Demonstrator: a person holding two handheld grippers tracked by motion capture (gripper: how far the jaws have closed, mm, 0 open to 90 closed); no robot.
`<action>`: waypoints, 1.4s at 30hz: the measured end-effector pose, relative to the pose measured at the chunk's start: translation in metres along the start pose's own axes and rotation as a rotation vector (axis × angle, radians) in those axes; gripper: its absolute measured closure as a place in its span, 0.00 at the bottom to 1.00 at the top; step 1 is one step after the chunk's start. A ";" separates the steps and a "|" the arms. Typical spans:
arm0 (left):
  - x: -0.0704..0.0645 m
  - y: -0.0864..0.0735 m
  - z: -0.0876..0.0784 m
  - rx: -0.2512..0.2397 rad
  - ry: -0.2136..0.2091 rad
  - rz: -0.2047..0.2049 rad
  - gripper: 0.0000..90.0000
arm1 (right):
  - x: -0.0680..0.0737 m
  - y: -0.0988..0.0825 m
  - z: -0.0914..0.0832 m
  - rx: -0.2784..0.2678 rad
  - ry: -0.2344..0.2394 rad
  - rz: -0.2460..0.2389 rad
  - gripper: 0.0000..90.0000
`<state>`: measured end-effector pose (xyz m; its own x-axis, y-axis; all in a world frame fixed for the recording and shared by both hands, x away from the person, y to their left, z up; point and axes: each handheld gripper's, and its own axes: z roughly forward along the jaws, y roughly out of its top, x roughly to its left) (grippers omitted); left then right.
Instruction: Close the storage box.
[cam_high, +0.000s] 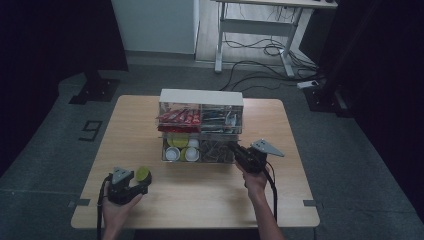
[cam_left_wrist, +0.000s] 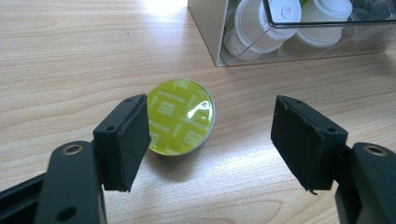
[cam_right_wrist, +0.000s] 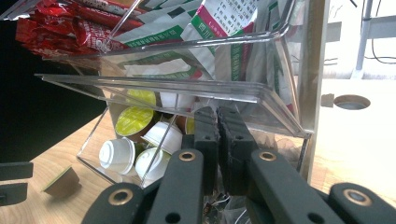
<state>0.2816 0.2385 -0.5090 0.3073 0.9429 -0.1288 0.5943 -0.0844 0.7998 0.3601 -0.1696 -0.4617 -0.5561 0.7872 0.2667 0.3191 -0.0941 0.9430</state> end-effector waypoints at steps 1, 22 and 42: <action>-0.001 0.000 0.000 0.000 0.000 0.000 0.32 | 0.000 0.000 0.000 0.000 0.000 -0.001 0.95; -0.007 -0.002 0.001 0.010 -0.039 -0.007 0.32 | 0.001 -0.007 -0.004 0.031 -0.002 -0.011 0.98; -0.006 -0.003 -0.001 0.015 -0.045 -0.003 0.32 | 0.004 -0.022 -0.010 0.077 -0.010 -0.009 0.99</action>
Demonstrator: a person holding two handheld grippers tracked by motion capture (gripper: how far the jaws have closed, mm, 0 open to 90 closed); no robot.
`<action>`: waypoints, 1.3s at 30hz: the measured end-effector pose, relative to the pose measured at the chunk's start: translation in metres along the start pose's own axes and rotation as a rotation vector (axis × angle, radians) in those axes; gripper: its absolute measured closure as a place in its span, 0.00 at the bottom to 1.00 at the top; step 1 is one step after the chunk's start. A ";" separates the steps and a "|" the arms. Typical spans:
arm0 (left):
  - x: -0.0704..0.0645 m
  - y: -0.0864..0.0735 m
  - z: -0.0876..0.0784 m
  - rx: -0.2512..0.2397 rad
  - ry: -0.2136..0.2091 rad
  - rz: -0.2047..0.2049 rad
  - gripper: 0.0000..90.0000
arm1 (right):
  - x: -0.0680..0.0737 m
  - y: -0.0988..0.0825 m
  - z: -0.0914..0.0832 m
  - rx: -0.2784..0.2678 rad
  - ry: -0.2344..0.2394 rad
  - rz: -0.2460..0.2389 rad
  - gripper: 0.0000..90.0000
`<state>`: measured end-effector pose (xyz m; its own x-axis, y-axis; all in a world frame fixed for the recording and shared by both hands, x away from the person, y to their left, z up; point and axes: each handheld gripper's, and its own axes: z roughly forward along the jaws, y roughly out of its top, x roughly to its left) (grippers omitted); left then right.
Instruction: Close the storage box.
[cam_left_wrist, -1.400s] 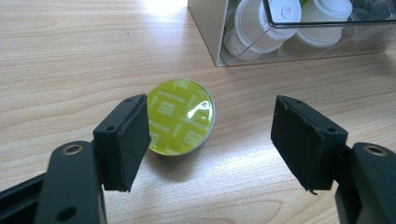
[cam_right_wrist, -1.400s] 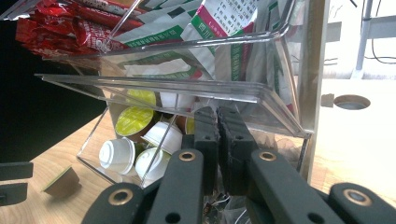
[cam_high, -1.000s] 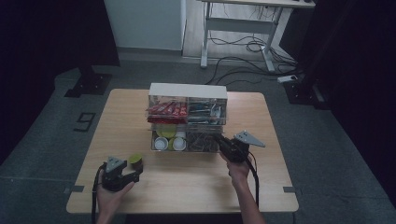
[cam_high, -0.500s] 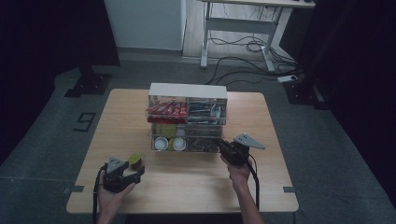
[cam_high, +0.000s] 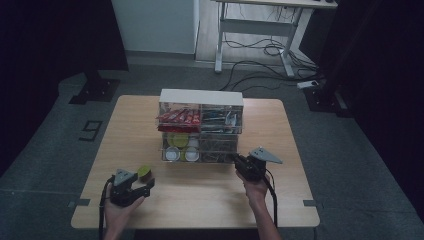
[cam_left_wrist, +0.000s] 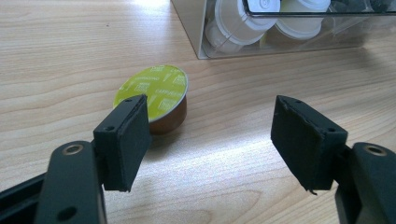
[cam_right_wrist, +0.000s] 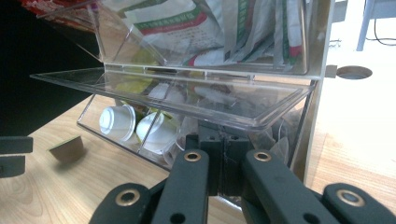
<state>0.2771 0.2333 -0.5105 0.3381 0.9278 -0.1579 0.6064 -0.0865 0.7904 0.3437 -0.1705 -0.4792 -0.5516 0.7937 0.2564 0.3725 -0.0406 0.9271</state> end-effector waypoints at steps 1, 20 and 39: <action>0.000 0.000 0.000 0.000 -0.001 0.000 0.32 | 0.000 -0.001 0.000 0.003 -0.001 -0.002 0.99; 0.000 -0.002 0.003 0.012 -0.009 -0.002 0.32 | 0.000 -0.018 0.000 0.076 -0.008 -0.004 0.99; 0.002 -0.002 0.003 0.018 -0.008 -0.006 0.32 | -0.007 -0.033 0.005 0.161 -0.017 0.021 0.98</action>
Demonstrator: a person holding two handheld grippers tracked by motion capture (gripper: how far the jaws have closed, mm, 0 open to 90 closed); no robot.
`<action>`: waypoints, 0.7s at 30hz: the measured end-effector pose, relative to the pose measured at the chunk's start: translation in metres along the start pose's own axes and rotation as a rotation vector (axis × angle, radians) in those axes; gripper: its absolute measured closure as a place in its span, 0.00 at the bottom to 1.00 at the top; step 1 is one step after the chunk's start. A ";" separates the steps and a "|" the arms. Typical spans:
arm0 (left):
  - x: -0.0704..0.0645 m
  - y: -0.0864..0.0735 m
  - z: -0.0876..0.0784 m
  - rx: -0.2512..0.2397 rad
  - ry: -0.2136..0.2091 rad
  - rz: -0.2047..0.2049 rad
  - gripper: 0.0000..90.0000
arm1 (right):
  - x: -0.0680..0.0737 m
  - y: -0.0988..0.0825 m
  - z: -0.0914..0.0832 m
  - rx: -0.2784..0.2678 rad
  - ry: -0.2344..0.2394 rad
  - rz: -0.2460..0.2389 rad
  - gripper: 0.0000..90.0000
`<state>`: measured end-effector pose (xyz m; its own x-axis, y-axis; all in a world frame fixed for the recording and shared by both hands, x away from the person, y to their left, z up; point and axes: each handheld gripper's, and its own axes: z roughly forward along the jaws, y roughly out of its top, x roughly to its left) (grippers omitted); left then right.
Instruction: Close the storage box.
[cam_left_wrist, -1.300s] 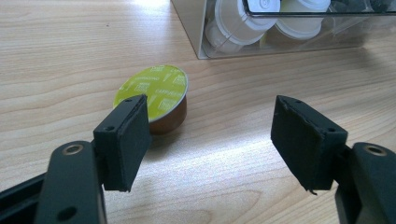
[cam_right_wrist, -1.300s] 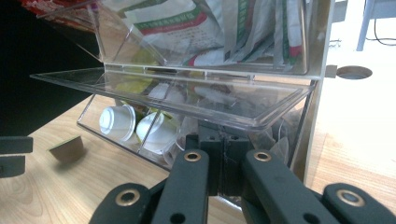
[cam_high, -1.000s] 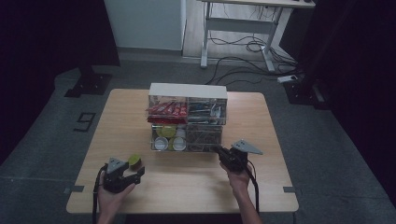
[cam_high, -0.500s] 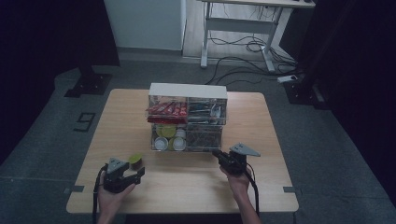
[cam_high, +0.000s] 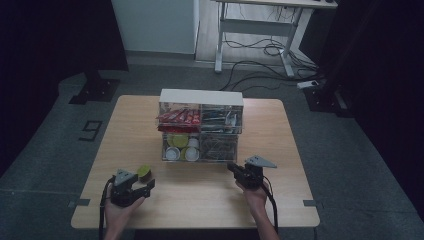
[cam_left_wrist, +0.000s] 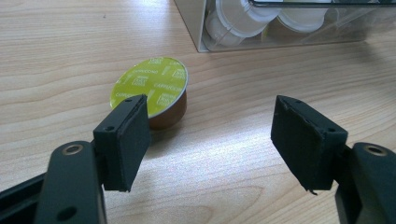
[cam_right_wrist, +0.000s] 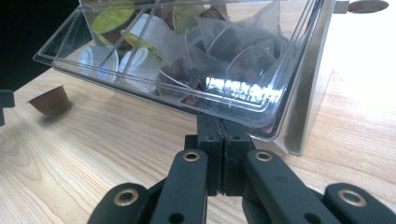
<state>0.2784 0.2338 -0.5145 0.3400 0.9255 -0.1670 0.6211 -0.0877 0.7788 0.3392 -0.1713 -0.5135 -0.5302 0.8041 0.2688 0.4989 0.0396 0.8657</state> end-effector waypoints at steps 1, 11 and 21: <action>0.000 0.000 0.000 -0.001 0.000 0.000 0.32 | 0.000 -0.001 0.000 0.005 0.003 0.002 0.98; 0.000 0.000 0.000 0.003 -0.001 0.000 0.32 | 0.000 -0.004 0.003 0.037 0.025 0.007 0.98; 0.001 -0.001 0.000 0.004 0.002 -0.003 0.32 | 0.004 -0.004 0.002 0.035 0.034 0.008 0.94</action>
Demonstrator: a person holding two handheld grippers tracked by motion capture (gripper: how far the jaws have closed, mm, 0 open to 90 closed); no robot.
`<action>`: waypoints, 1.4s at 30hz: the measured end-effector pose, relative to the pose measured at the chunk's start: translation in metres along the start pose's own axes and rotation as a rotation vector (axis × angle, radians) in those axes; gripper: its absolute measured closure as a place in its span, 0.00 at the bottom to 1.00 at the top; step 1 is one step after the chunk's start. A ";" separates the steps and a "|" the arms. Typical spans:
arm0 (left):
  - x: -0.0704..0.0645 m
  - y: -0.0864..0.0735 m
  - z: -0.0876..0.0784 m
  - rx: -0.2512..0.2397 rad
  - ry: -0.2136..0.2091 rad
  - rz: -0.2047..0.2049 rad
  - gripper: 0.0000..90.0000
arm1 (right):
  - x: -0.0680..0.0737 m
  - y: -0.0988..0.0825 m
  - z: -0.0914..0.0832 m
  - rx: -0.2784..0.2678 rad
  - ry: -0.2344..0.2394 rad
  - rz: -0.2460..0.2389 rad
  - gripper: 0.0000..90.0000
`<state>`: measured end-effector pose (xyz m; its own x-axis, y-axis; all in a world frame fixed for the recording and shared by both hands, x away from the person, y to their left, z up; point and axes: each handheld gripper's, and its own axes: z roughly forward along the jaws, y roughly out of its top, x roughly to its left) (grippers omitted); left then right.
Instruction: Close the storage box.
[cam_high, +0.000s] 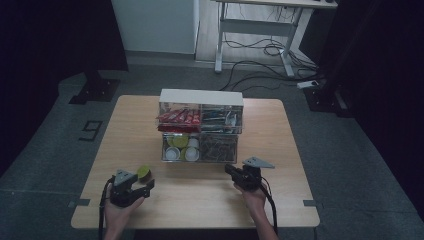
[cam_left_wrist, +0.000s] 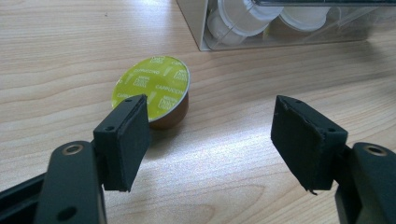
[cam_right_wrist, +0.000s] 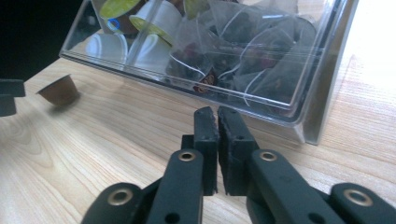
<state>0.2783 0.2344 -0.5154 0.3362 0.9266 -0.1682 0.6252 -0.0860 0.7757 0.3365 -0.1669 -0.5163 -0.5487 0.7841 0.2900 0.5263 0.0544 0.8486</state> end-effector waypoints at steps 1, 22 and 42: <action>0.000 0.000 0.000 0.000 0.000 0.000 0.32 | 0.000 0.000 0.000 -0.001 0.006 0.001 0.92; 0.000 0.000 -0.003 -0.005 -0.023 -0.007 0.32 | -0.021 -0.029 -0.038 -0.040 -0.078 -0.030 0.58; -0.001 -0.002 0.000 0.022 -0.041 -0.006 0.32 | -0.058 -0.058 -0.070 0.024 -0.206 -0.012 0.54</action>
<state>0.2768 0.2340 -0.5163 0.3605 0.9115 -0.1979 0.6425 -0.0889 0.7611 0.2925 -0.2587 -0.5513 -0.4118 0.8932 0.1809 0.5375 0.0777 0.8397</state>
